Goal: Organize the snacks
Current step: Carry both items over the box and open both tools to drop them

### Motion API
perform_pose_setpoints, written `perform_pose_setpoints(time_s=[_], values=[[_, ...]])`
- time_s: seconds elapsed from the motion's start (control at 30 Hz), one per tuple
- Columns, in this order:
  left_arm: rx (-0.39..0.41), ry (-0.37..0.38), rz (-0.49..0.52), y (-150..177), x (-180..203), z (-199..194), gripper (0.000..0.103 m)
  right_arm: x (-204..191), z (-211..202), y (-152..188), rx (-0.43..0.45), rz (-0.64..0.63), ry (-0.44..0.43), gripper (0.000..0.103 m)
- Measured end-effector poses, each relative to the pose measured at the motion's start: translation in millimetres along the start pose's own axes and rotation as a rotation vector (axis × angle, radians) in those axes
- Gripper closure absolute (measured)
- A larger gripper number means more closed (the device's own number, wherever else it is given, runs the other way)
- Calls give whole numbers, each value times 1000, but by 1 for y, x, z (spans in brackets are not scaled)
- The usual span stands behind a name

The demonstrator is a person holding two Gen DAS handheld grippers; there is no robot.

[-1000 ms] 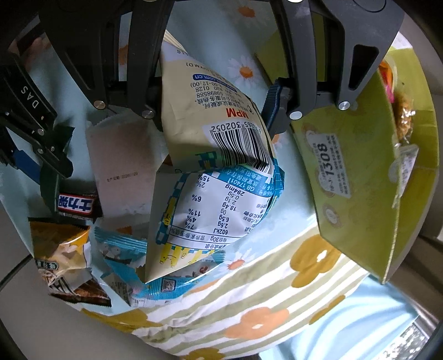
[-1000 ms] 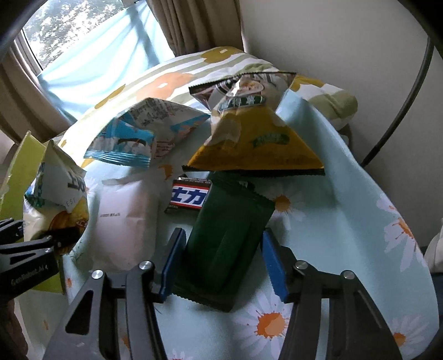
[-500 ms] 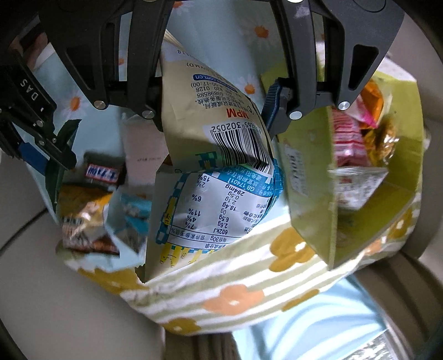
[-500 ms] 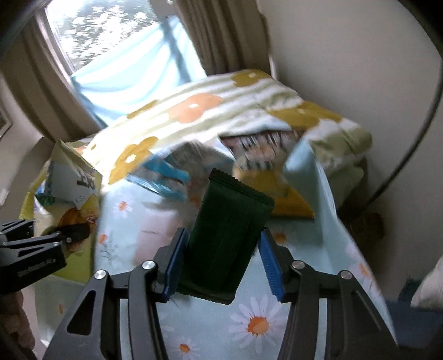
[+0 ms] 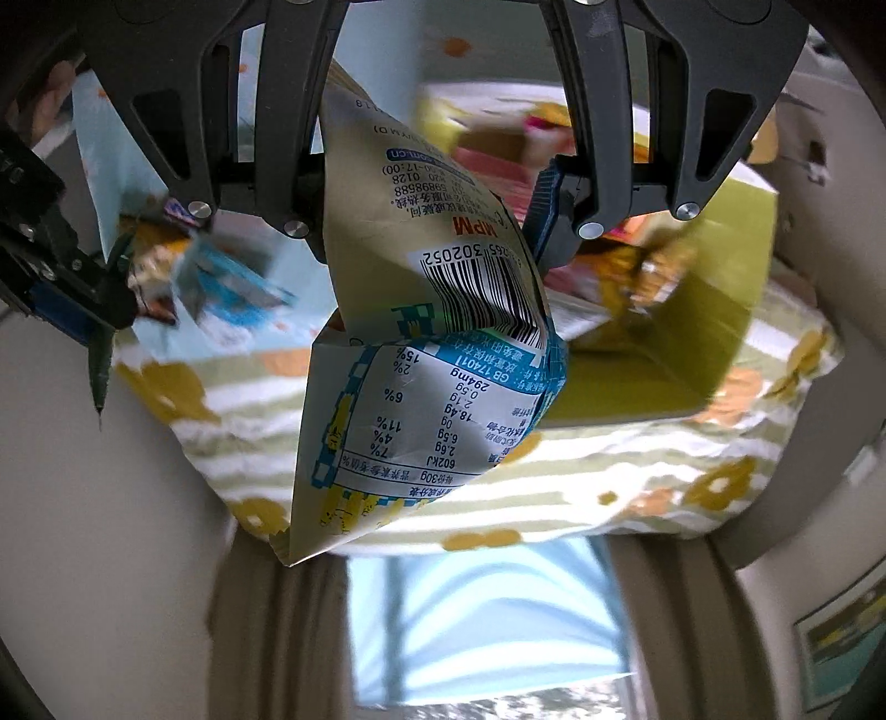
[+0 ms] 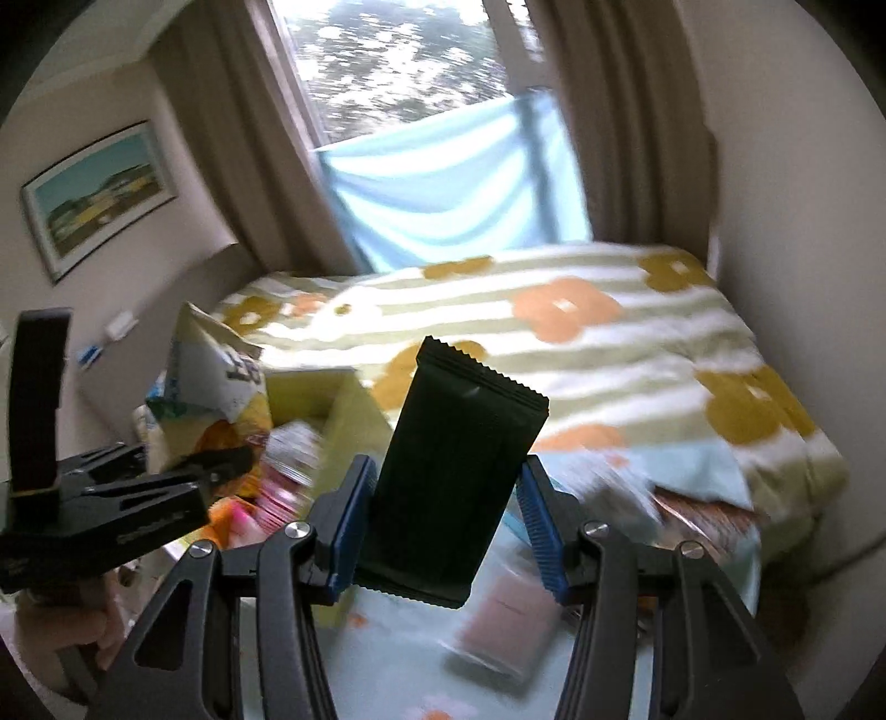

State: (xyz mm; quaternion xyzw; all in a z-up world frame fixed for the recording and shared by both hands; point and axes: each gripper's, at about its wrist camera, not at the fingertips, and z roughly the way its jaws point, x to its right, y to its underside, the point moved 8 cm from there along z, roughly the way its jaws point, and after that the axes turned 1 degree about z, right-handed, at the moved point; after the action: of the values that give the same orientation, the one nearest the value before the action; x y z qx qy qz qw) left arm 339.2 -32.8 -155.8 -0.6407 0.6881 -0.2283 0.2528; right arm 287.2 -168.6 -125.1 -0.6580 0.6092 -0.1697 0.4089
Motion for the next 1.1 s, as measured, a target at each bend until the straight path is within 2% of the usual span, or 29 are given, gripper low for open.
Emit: perform_pose_setpoints(time_s=[0.07,0.23,0.47,0.53,0.63,0.67,0.7,0.77,1.1], values=[[18,-20,-21,-8,-31,-1,56,-26,8,-11,11,-32,-34,55],[5,-49,-49,-16,-99,7,56,-88,35,-26,3,-59,-107,55],[-79,-42,-49,-15,-172,47,56,-149,88,-26,-50,-49,-137,55],[-102,-28,-42,-14,-184,61,56,-161,103,-22,-69,-44,-129,55],[-104,36,-36,-14,-193,76,55,-169,122,-16,-98,-23,-110,55],[-97,63,-22,-14,-194,79,50,-170,127,-14,-106,-14,-102,55],[-97,77,-10,-14,-195,81,30,-171,133,-11,-117,-2,-90,55],[-94,101,4,-13,-200,86,1,-172,139,-5,-131,17,-72,55],[-134,132,19,13,-214,93,0,-173,141,33,-211,10,26,55]])
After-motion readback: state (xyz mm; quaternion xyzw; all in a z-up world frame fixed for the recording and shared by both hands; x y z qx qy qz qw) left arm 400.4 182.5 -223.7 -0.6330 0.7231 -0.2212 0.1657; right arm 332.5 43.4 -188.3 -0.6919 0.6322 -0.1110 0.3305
